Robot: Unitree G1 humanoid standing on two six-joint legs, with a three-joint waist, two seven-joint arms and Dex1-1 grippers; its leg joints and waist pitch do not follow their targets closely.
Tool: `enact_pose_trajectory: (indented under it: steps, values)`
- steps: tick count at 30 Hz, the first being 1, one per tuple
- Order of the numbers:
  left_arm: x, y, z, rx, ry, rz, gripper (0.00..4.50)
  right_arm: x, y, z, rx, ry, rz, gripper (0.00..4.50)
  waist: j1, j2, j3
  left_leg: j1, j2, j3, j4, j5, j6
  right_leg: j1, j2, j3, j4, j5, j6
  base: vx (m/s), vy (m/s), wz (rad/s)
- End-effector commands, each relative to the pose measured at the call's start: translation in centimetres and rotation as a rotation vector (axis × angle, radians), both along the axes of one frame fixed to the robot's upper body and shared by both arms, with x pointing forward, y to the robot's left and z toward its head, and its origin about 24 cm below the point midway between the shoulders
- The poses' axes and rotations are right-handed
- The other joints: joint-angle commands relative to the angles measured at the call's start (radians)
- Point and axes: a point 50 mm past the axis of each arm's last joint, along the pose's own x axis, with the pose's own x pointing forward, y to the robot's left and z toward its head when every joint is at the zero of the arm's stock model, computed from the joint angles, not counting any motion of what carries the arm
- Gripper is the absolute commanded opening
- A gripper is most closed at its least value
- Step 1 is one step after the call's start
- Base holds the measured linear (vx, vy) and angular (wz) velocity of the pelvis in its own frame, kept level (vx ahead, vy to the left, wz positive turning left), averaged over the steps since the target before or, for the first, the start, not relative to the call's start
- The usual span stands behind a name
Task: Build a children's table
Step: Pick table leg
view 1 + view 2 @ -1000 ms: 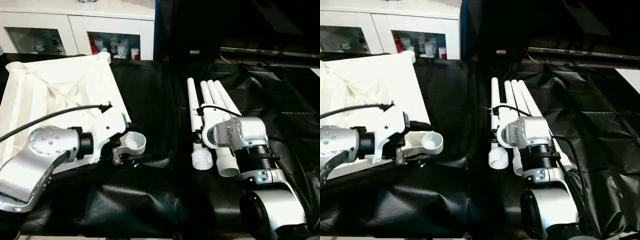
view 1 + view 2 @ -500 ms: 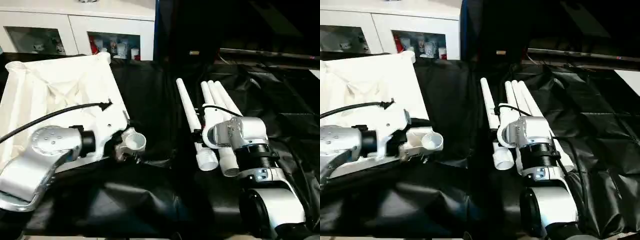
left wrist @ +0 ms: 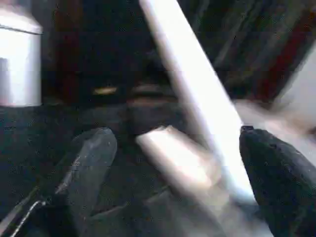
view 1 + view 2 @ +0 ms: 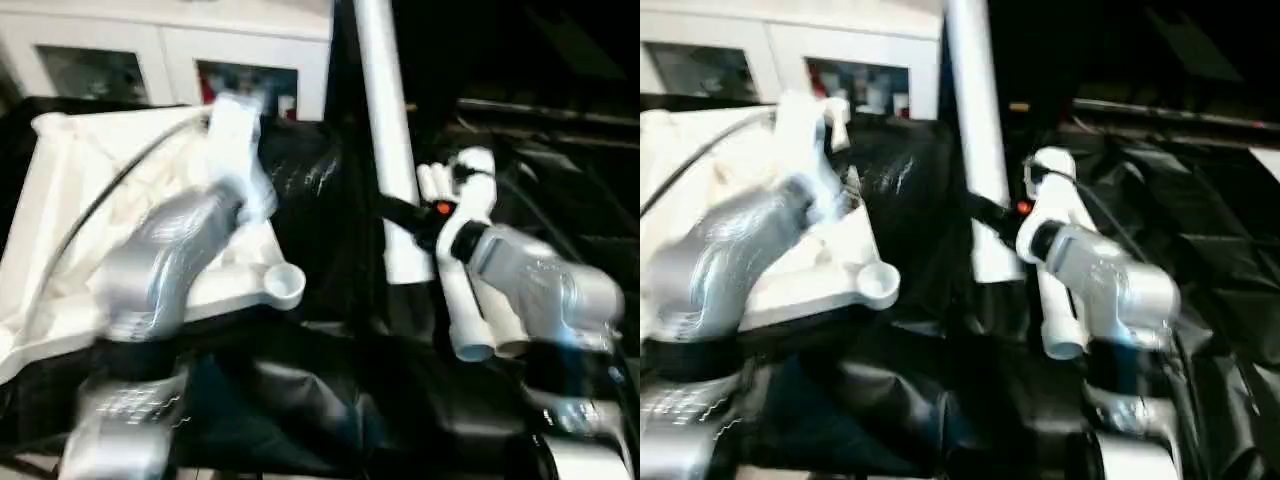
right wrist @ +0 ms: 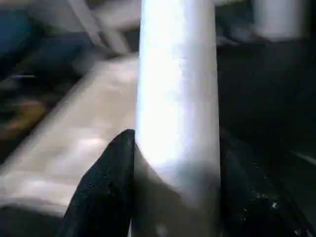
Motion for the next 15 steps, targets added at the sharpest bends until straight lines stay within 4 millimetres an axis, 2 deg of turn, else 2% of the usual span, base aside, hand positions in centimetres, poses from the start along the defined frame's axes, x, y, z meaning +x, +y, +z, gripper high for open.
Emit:
enact_pose_trajectory:
  steps: [1,2,3,4,5,6,9,10,15]
  values:
    - [0.2,-0.6,0.5,-0.091,0.059,-0.049,4.5,-1.0,-0.4,1.8,0.052,-0.103,0.075,1.85,0.006,0.0,-0.08,0.002,0.021,-0.004,-0.057,-0.117,0.0,0.066,-0.073,0.049,-0.083,-0.079,-0.152,0.0,0.0,0.0]
    - [0.2,-0.6,0.5,-0.091,0.059,-0.049,4.5,-1.0,-0.4,1.8,0.052,-0.103,0.075,1.85,0.006,0.0,-0.08,0.002,0.021,-0.004,-0.057,-0.117,0.0,0.066,-0.073,0.049,-0.083,-0.079,-0.152,0.0,0.0,0.0]
    - [0.2,-1.5,1.2,-0.158,0.086,-0.106,4.5,-1.8,-0.4,2.0,0.045,-0.129,0.136,1.85,0.007,0.002,-0.079,0.005,0.022,-0.004,-0.057,-0.124,0.002,0.063,-0.073,0.049,-0.088,-0.103,-0.143,0.0,0.0,0.0]
    - [0.0,-1.9,1.5,-0.182,0.093,-0.143,4.5,-2.1,-0.3,1.9,0.036,-0.137,0.159,1.85,0.013,0.002,-0.08,0.011,0.021,-0.001,-0.053,-0.131,0.007,0.063,-0.073,0.049,-0.093,-0.125,-0.139,0.0,0.0,0.0]
    - [-0.3,-2.3,1.9,-0.208,0.091,-0.185,4.5,-2.3,-0.2,1.9,0.029,-0.137,0.176,1.85,0.012,-0.003,-0.078,0.003,0.02,-0.003,-0.055,-0.127,0.009,0.065,-0.073,0.048,-0.095,-0.148,-0.134,0.0,0.0,0.0]
    - [-0.4,-2.4,2.0,-0.219,0.091,-0.203,4.5,-2.4,-0.2,1.9,0.026,-0.136,0.182,1.85,0.013,-0.003,-0.078,0.002,0.02,-0.003,-0.055,-0.124,0.007,0.066,-0.074,0.047,-0.094,-0.158,-0.131,0.0,0.0,0.0]
    - [-0.8,-2.7,2.6,-0.256,0.094,-0.252,4.5,-2.7,-0.1,1.7,0.011,-0.137,0.207,1.85,0.011,-0.001,-0.077,0.008,0.023,-0.005,-0.056,-0.144,0.003,0.058,-0.073,0.046,-0.101,-0.212,-0.119,0.0,0.0,0.0]
    - [-1.0,-2.7,2.8,-0.272,0.097,-0.266,4.5,-2.8,0.0,1.6,0.001,-0.136,0.215,1.85,0.012,-0.001,-0.077,0.008,0.023,-0.004,-0.056,-0.148,0.0,0.059,-0.074,0.045,-0.103,-0.224,-0.117,0.0,0.0,0.0]
    - [-0.9,-2.6,3.0,-0.293,0.133,-0.259,4.5,-2.8,0.0,1.5,-0.033,-0.143,0.217,1.85,0.012,-0.001,-0.078,0.007,0.025,-0.008,-0.059,-0.149,-0.003,0.059,-0.073,0.044,-0.102,-0.219,-0.105,0.0,0.0,0.0]
